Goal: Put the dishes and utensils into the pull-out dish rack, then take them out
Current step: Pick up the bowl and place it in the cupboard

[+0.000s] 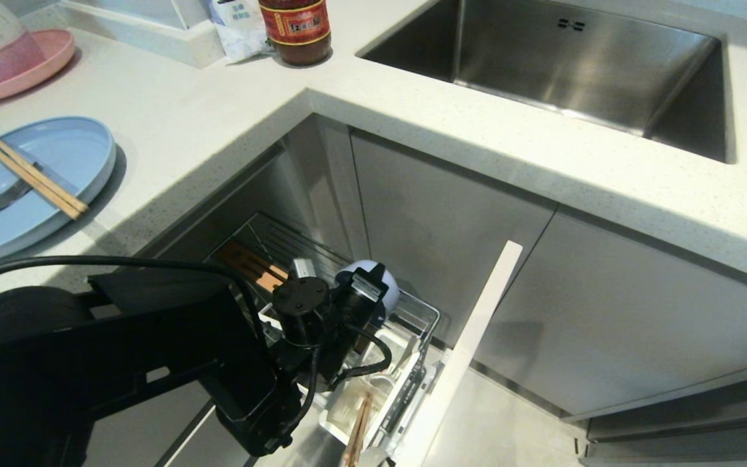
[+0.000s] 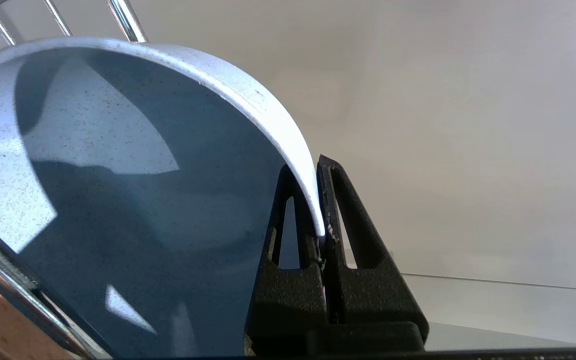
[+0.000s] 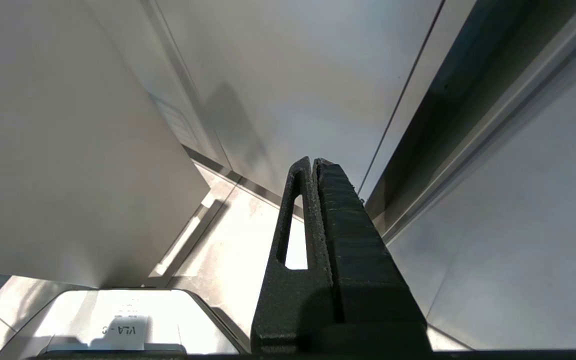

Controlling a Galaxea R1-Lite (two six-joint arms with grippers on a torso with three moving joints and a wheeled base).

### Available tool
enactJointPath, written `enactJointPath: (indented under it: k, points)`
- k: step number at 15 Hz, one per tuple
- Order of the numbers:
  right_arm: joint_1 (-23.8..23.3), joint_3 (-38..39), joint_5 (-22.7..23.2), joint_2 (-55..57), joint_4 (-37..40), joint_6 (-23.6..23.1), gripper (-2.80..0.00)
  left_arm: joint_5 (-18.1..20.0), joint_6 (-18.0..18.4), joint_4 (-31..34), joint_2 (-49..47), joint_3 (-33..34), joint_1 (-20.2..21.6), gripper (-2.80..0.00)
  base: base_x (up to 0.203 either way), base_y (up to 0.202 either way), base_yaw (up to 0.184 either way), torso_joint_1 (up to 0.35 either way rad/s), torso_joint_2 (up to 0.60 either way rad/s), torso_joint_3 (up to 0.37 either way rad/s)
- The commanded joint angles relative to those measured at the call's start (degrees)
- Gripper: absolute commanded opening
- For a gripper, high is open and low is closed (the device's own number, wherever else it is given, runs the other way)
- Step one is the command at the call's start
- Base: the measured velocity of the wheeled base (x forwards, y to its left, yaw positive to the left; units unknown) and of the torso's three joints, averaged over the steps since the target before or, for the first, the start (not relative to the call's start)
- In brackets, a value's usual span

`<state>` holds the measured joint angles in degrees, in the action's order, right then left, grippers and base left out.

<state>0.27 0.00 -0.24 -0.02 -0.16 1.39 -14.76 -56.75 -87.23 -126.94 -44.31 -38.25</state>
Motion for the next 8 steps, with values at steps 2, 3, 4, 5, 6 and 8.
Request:
enactJointPath:
  k: [2,3,4,5,6,8]
  points:
    - [0.0,0.1,0.0,-0.2,0.0,0.0,-2.8,-0.4,0.2,-0.4,1.1,0.2,-0.3,0.0,0.0,0.0,0.0,0.0,0.0,0.0]
    - [0.0,0.1,0.0,-0.2,0.0,0.0,-2.8,-0.4,0.3,-0.4,1.4,0.2,-0.3,0.0,0.0,0.0,0.0,0.0,0.0,0.0]
    - [0.0,0.1,0.0,-0.2,0.0,0.0,-2.8,-0.4,0.4,-0.4,2.1,0.4,-0.3,0.0,0.0,0.0,0.0,0.0,0.0,0.0]
    - [0.0,0.1,0.0,-0.2,0.0,0.0,-2.8,-0.4,0.5,-0.4,2.3,0.6,-0.3,0.0,0.0,0.0,0.0,0.0,0.0,0.0]
    - [0.1,0.1,0.0,-0.2,0.0,0.0,-2.8,-0.4,0.6,-0.4,2.3,0.6,-0.3,0.0,0.0,0.0,0.0,0.0,0.0,0.0]
    - [0.0,0.1,0.0,-0.2,0.0,0.0,-2.8,-0.5,1.0,-0.4,2.8,1.0,-0.5,0.0,0.0,0.0,0.0,0.0,0.0,0.0]
